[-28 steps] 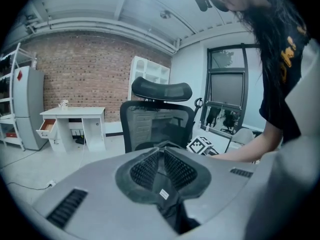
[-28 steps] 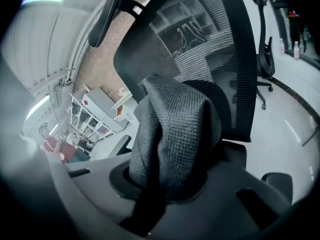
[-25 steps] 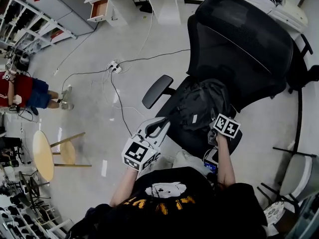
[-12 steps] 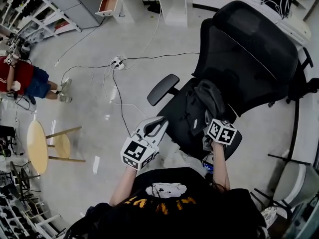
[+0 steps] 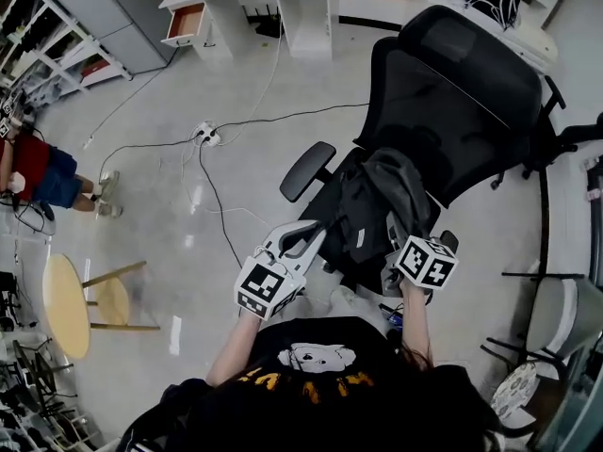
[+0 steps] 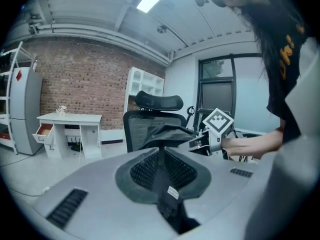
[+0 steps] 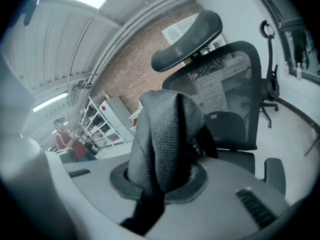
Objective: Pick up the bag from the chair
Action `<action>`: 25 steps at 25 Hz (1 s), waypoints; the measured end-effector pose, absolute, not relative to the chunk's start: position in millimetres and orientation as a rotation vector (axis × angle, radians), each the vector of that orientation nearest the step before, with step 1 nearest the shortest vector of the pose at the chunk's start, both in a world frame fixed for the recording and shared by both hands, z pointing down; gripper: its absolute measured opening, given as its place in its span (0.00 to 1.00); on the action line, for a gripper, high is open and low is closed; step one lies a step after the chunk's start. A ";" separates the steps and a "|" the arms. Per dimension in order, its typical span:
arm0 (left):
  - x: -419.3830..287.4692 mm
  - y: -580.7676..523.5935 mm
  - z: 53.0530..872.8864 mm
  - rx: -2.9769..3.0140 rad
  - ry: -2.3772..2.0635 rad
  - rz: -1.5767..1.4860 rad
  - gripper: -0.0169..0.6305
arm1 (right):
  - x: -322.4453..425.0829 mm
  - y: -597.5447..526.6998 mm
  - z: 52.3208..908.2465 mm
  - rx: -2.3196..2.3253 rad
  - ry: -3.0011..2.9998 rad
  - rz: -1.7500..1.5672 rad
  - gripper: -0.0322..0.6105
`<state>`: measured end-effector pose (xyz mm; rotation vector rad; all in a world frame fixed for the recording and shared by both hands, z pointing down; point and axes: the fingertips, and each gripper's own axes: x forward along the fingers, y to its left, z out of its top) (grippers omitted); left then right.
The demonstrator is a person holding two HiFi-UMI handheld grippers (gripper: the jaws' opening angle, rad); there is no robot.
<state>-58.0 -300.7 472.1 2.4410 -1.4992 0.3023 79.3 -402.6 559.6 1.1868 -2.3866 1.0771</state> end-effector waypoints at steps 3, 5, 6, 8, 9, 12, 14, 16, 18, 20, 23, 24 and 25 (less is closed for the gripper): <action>-65.6 -284.3 468.8 2.499 -1.428 0.291 0.09 | 70.7 -377.3 536.6 1.248 -2.414 1.067 0.12; -69.7 -272.5 467.8 2.535 -1.381 0.291 0.09 | 67.5 -359.9 523.8 1.292 -2.425 1.065 0.12; -71.4 -266.3 467.6 2.551 -1.361 0.293 0.09 | 66.8 -350.9 518.1 1.316 -2.428 1.064 0.12; -74.0 -252.3 465.9 2.585 -1.319 0.292 0.09 | 65.4 -331.8 507.7 1.363 -2.432 1.062 0.12; -75.7 -244.9 464.9 2.602 -1.297 0.287 0.09 | 64.3 -321.8 503.1 1.387 -2.433 1.058 0.12; -82.6 -223.3 462.2 2.656 -1.239 0.272 0.09 | 59.2 -292.1 491.9 1.456 -2.435 1.038 0.12; -85.6 -209.3 461.2 2.681 -1.202 0.265 0.09 | 57.4 -272.9 487.8 1.495 -2.429 1.029 0.12; -86.1 -196.6 460.3 2.698 -1.162 0.258 0.09 | 57.8 -254.6 483.9 1.531 -2.417 1.026 0.12; -86.1 -186.6 459.3 2.712 -1.124 0.250 0.09 | 58.9 -238.2 478.4 1.564 -2.404 1.022 0.12; -85.2 -177.0 459.7 2.721 -1.084 0.246 0.08 | 59.2 -222.5 474.2 1.588 -2.391 1.020 0.12; -80.4 -164.6 462.5 2.729 -1.033 0.241 0.07 | 61.1 -200.5 470.9 1.602 -2.372 1.021 0.12; -77.6 -161.5 463.5 2.731 -1.017 0.240 0.07 | 62.8 -194.2 470.1 1.606 -2.364 1.020 0.12; -74.4 -158.9 464.7 2.732 -1.001 0.241 0.07 | 65.0 -188.3 469.4 1.612 -2.355 1.018 0.12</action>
